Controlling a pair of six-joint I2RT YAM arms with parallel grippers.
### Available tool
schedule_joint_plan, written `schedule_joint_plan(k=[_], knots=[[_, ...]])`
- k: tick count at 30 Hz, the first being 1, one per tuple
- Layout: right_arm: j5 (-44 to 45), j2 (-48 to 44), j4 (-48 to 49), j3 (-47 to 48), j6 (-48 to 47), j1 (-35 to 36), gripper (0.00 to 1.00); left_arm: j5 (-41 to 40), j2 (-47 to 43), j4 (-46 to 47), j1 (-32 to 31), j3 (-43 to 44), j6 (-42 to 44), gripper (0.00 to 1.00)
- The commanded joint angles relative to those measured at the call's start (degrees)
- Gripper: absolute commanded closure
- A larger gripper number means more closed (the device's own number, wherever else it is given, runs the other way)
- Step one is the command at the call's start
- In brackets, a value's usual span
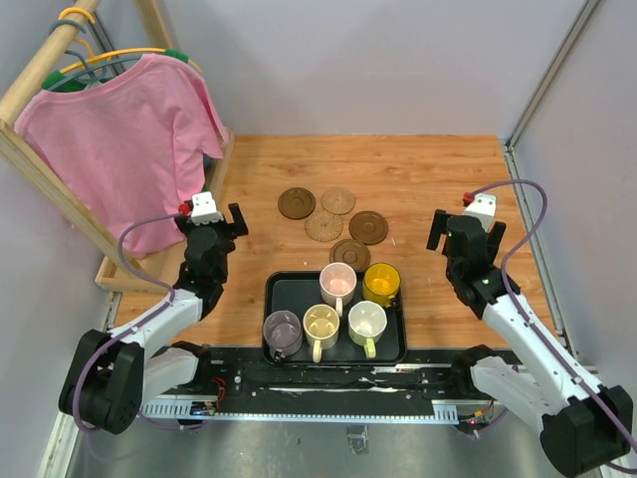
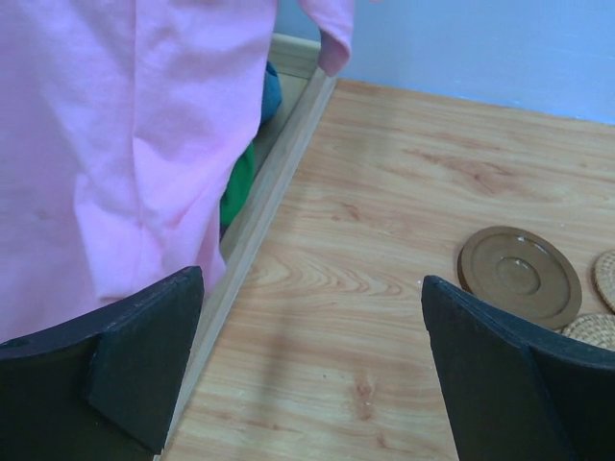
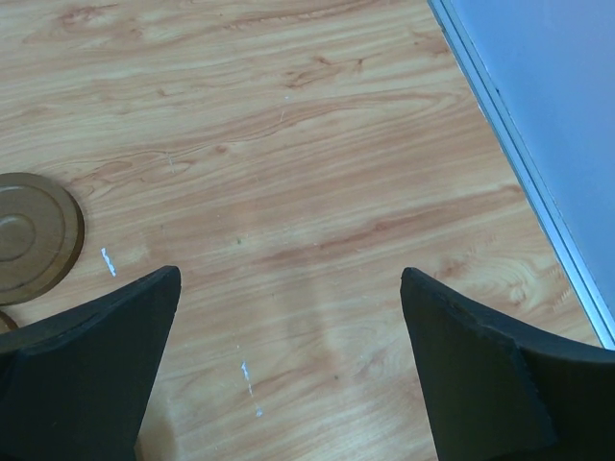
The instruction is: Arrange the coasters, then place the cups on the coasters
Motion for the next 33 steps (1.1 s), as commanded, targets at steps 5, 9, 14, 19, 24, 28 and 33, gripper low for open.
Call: schedule_joint_plan(k=[5, 9, 14, 19, 24, 28, 33], knots=[[-2.42, 14.91, 1.56, 11.16, -6.41, -0.58, 0.06, 2.03, 2.82, -0.67, 0.02, 5.61, -5.10, 0.00], [-6.34, 21.73, 3.36, 15.17, -7.40, -0.58, 0.18, 4.89, 5.19, 0.50, 0.00, 7.27, -8.08, 0.16], [-14.66, 28.44, 7.65, 18.84, -8.67, -0.58, 0.35, 8.82, 11.64, -3.65, 0.00, 12.73, -7.63, 0.61], [-19.85, 35.49, 7.12, 23.82, -7.88, -0.58, 0.99, 16.74, 19.14, -5.22, -0.21, 17.82, -8.53, 0.99], [-25.45, 39.99, 7.71, 25.51, -5.48, -0.50, 0.97, 22.79, 25.85, -5.59, -1.34, 22.98, -8.95, 0.74], [-30.10, 43.26, 6.63, 27.19, -3.52, -0.49, 0.95, 24.93, 31.42, -6.67, -3.29, 27.38, -7.59, 0.30], [-36.35, 46.30, 6.15, 28.42, -1.72, -0.24, 0.99, 26.37, 38.57, -8.57, -4.39, 34.35, -7.60, 0.28]])
